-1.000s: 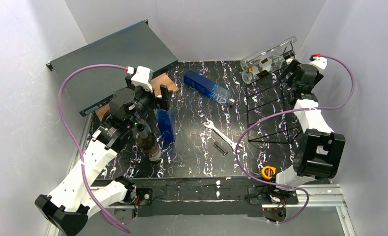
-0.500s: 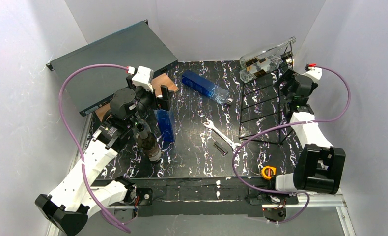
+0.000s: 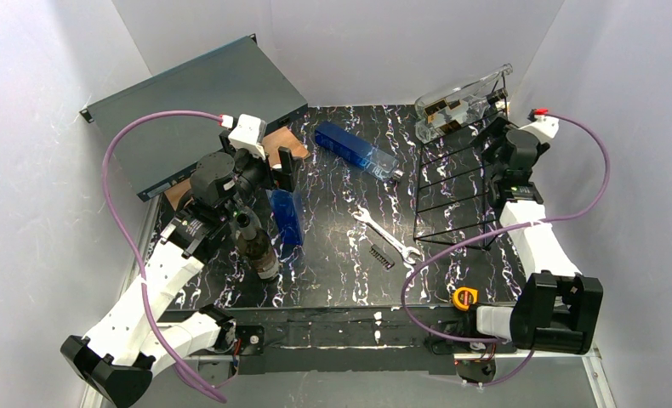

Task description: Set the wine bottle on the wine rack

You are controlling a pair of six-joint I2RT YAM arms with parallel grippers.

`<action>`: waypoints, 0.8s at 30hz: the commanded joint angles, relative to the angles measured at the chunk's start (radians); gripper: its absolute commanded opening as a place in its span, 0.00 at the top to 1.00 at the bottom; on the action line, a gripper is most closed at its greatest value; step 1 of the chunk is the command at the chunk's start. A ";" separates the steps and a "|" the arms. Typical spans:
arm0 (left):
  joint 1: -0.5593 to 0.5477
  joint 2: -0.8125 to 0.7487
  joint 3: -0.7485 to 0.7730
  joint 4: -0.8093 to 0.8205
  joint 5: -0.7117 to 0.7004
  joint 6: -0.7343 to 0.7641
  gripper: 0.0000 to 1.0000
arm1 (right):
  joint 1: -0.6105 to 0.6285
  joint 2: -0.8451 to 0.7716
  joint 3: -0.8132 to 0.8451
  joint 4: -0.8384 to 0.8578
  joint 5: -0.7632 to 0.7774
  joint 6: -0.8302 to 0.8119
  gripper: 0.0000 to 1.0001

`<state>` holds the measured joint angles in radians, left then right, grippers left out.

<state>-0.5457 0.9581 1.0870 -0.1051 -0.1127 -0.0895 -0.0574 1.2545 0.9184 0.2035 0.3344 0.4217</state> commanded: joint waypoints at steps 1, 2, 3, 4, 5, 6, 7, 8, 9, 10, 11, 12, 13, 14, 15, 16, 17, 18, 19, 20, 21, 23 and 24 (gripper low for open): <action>-0.003 -0.007 0.019 0.015 0.010 -0.006 0.01 | 0.101 -0.015 0.053 0.004 0.010 -0.035 0.02; -0.003 -0.005 0.019 0.015 0.011 -0.007 0.01 | 0.128 -0.008 0.066 -0.005 0.007 -0.039 0.02; -0.003 -0.005 0.021 0.012 0.012 -0.007 0.01 | 0.150 0.002 0.078 -0.021 -0.006 -0.036 0.02; -0.003 -0.004 0.021 0.012 0.012 -0.007 0.01 | 0.170 0.012 0.090 -0.040 -0.021 -0.027 0.02; -0.003 -0.003 0.021 0.010 0.012 -0.008 0.01 | 0.187 0.023 0.095 -0.060 -0.041 -0.007 0.02; -0.003 -0.003 0.022 0.010 0.011 -0.008 0.01 | 0.200 0.031 0.094 -0.073 -0.064 0.013 0.01; -0.003 -0.002 0.022 0.010 0.010 -0.007 0.01 | 0.213 0.040 0.092 -0.087 -0.091 0.028 0.02; -0.003 -0.002 0.021 0.010 0.008 -0.006 0.01 | 0.227 0.048 0.092 -0.111 -0.105 0.043 0.02; -0.003 -0.002 0.020 0.010 0.006 -0.006 0.01 | 0.239 0.055 0.090 -0.132 -0.114 0.054 0.02; -0.003 -0.002 0.021 0.010 0.006 -0.006 0.01 | 0.247 0.061 0.087 -0.153 -0.129 0.064 0.02; -0.003 -0.002 0.021 0.010 0.006 -0.006 0.01 | 0.250 0.071 0.084 -0.173 -0.152 0.071 0.02; -0.003 -0.001 0.022 0.010 0.007 -0.006 0.01 | 0.254 0.081 0.086 -0.195 -0.181 0.076 0.02; -0.003 0.000 0.022 0.009 0.008 -0.006 0.01 | 0.257 0.096 0.092 -0.234 -0.204 0.076 0.02; -0.003 -0.001 0.022 0.009 0.010 -0.006 0.01 | 0.259 0.112 0.100 -0.274 -0.220 0.075 0.03; -0.004 -0.001 0.023 0.008 0.011 -0.007 0.01 | 0.263 0.129 0.106 -0.311 -0.246 0.073 0.05; -0.003 -0.001 0.022 0.009 0.013 -0.007 0.01 | 0.265 0.142 0.109 -0.340 -0.268 0.069 0.07; -0.003 -0.001 0.023 0.008 0.011 -0.007 0.01 | 0.267 0.152 0.108 -0.366 -0.279 0.066 0.08; -0.003 -0.001 0.022 0.008 0.010 -0.006 0.01 | 0.269 0.159 0.108 -0.394 -0.282 0.059 0.11; -0.004 -0.001 0.022 0.009 0.007 -0.006 0.01 | 0.269 0.162 0.102 -0.416 -0.281 0.050 0.15; -0.004 0.000 0.021 0.009 0.007 -0.006 0.01 | 0.269 0.163 0.095 -0.434 -0.278 0.039 0.18; -0.003 0.001 0.023 0.009 0.007 -0.006 0.01 | 0.269 0.162 0.084 -0.453 -0.272 0.030 0.21; -0.003 0.002 0.023 0.007 0.009 -0.006 0.01 | 0.269 0.154 0.068 -0.475 -0.253 0.013 0.25; -0.003 0.003 0.023 0.007 0.009 -0.006 0.01 | 0.269 0.145 0.060 -0.485 -0.231 0.007 0.28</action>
<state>-0.5457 0.9611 1.0870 -0.1055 -0.1101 -0.0902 0.2081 1.4281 0.9806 -0.2092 0.0891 0.4637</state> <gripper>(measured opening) 0.992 0.761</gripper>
